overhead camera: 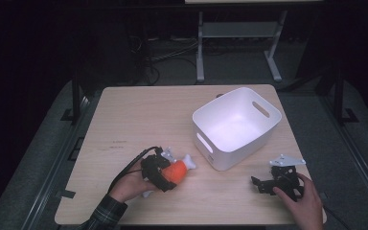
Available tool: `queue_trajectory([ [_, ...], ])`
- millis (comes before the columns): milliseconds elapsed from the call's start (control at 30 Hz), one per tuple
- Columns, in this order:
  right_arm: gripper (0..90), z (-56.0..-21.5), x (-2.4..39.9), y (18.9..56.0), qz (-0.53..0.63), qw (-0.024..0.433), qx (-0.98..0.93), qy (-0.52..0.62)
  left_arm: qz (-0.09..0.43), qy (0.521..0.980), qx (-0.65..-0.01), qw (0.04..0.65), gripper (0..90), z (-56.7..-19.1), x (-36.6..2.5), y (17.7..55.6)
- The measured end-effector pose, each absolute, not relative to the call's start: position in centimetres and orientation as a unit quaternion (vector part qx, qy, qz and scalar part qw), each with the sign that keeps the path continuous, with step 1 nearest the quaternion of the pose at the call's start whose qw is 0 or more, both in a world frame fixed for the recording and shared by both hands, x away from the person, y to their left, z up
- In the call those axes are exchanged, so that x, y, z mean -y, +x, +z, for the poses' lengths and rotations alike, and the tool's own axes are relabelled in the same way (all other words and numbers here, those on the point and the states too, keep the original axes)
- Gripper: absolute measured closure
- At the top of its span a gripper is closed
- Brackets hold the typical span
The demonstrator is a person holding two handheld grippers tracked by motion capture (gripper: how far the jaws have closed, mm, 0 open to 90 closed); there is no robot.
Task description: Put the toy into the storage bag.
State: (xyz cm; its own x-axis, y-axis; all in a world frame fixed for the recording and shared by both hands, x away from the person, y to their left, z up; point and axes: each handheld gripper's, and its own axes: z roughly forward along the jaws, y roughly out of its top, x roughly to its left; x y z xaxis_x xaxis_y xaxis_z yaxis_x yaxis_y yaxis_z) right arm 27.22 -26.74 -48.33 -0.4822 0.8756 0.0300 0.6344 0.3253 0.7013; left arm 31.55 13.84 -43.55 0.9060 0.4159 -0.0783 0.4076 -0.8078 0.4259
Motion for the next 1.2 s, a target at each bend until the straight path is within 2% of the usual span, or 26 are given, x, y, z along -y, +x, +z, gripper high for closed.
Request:
queue_trajectory([
  [1200,0.6,-48.3,26.7,27.2,0.333,0.181,-0.794,0.476,0.026,0.941,-0.211,0.262,19.6,-39.0,-15.0,32.7],
])
